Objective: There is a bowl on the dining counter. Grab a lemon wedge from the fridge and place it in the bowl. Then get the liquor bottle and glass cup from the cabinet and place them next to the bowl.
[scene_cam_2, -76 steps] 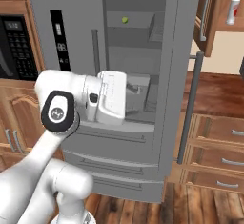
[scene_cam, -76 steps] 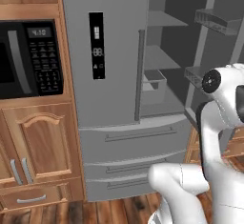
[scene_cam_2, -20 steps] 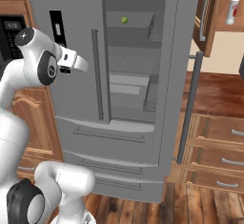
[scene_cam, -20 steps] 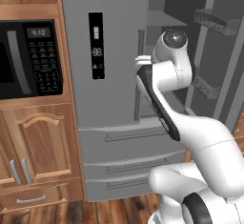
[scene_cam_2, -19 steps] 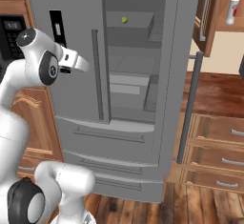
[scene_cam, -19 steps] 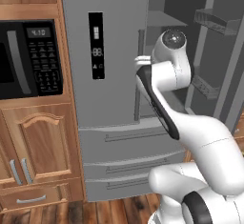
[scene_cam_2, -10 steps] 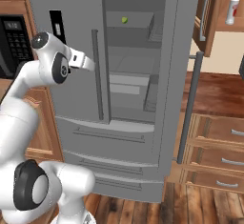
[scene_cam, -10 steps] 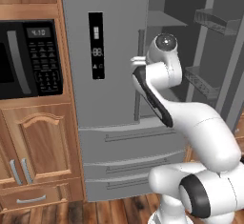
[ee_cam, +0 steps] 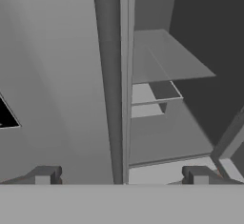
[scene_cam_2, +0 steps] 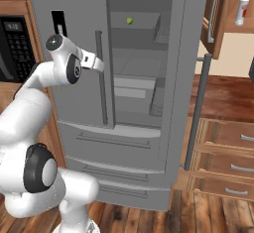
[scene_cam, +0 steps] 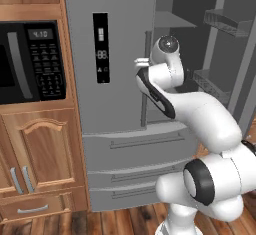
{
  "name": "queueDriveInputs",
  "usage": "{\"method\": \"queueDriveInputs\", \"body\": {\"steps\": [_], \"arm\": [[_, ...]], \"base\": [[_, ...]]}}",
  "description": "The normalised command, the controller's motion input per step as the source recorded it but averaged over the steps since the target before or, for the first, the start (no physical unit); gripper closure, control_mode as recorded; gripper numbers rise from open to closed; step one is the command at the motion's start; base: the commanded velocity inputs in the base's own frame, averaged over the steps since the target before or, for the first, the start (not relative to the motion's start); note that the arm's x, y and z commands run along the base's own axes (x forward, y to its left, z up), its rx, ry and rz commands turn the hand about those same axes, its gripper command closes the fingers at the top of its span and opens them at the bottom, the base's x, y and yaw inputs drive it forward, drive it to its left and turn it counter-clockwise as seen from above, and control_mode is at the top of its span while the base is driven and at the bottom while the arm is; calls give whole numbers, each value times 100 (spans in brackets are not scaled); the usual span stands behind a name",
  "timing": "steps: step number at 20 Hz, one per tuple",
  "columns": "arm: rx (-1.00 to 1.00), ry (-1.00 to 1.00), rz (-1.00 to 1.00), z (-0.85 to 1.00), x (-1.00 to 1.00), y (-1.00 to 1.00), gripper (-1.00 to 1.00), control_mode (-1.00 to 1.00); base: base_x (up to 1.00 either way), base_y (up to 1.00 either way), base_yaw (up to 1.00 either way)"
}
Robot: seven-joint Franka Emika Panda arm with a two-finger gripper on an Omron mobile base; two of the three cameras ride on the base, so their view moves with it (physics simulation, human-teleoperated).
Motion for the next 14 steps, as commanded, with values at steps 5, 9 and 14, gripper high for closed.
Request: {"method": "queueDriveInputs", "body": {"steps": [5, 9, 14], "arm": [[0, 0, 3, -18, 46, -6, -100, -100], [0, 0, 3, -22, 41, -4, -100, -100], [0, 0, 3, -23, 45, 0, -100, -100]], "base": [[0, 0, 0], [0, 0, 0], [0, 0, 0]]}}
